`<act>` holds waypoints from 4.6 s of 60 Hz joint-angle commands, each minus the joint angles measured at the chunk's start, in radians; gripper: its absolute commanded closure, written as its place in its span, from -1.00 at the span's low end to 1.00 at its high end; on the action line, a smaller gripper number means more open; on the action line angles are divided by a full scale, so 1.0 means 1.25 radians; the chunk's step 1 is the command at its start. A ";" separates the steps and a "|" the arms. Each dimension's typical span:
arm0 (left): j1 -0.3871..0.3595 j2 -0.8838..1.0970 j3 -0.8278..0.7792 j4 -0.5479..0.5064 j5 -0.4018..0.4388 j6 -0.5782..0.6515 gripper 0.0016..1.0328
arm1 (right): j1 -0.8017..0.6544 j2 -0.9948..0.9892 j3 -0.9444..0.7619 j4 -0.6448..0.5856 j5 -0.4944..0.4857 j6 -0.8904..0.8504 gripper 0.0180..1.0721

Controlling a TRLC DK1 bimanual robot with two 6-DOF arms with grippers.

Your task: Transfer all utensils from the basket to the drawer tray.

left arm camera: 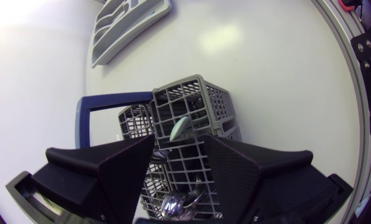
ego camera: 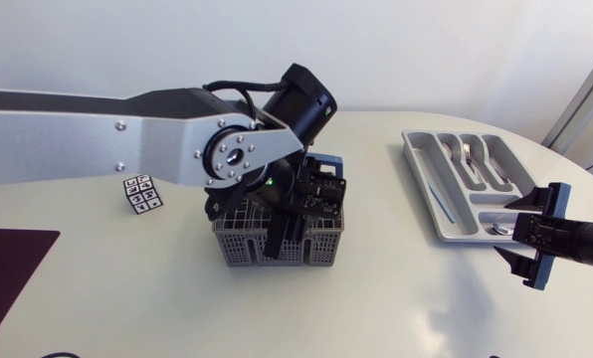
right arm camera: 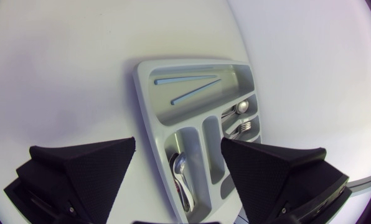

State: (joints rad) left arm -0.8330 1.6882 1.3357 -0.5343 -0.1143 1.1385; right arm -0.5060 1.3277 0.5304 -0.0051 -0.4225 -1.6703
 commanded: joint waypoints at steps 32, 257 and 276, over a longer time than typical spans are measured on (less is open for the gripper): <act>0.007 0.074 0.089 -0.054 -0.009 0.120 0.38 | 0.031 -0.023 -0.041 -0.017 -0.007 0.017 -0.88; 0.012 0.015 0.286 -0.140 0.142 -0.993 0.94 | 0.886 -0.213 0.051 0.170 0.418 0.823 0.47; 0.027 0.018 0.291 -0.141 0.143 -0.993 0.93 | 0.886 -0.198 0.053 0.175 0.424 0.821 0.89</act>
State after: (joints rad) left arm -0.8059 1.6897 1.6638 -0.7013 0.0525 -0.0799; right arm 0.5941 1.0676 0.5793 0.2039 0.1017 -0.6651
